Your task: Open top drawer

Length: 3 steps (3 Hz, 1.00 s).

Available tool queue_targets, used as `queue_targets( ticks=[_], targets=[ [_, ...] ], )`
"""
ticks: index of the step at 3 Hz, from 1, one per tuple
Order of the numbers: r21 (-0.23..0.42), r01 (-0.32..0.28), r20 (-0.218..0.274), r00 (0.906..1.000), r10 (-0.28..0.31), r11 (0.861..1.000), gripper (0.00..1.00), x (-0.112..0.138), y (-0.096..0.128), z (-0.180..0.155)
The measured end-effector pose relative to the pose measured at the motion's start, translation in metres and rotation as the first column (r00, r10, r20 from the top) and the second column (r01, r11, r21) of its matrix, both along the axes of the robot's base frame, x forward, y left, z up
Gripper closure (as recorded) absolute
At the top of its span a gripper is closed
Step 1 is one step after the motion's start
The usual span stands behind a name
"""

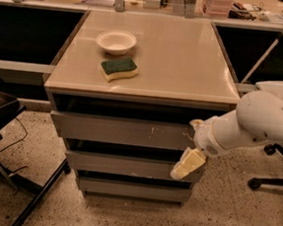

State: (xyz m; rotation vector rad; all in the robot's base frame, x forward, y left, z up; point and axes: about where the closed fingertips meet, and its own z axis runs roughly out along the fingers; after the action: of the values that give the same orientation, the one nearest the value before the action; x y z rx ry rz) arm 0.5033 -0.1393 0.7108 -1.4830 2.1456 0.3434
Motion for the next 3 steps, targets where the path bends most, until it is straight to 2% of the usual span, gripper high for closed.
queue_targets(
  ticks=[1,2,3],
  targets=[
    [0.108,0.030,0.008,0.9995,-0.031,0.994,0.00,0.028,0.039,-0.043],
    [0.108,0.030,0.008,0.9995,-0.031,0.994,0.00,0.028,0.039,-0.043],
    [0.116,-0.005,0.009,1.0000,0.004,0.993,0.00,0.030,0.039,-0.032]
  ],
)
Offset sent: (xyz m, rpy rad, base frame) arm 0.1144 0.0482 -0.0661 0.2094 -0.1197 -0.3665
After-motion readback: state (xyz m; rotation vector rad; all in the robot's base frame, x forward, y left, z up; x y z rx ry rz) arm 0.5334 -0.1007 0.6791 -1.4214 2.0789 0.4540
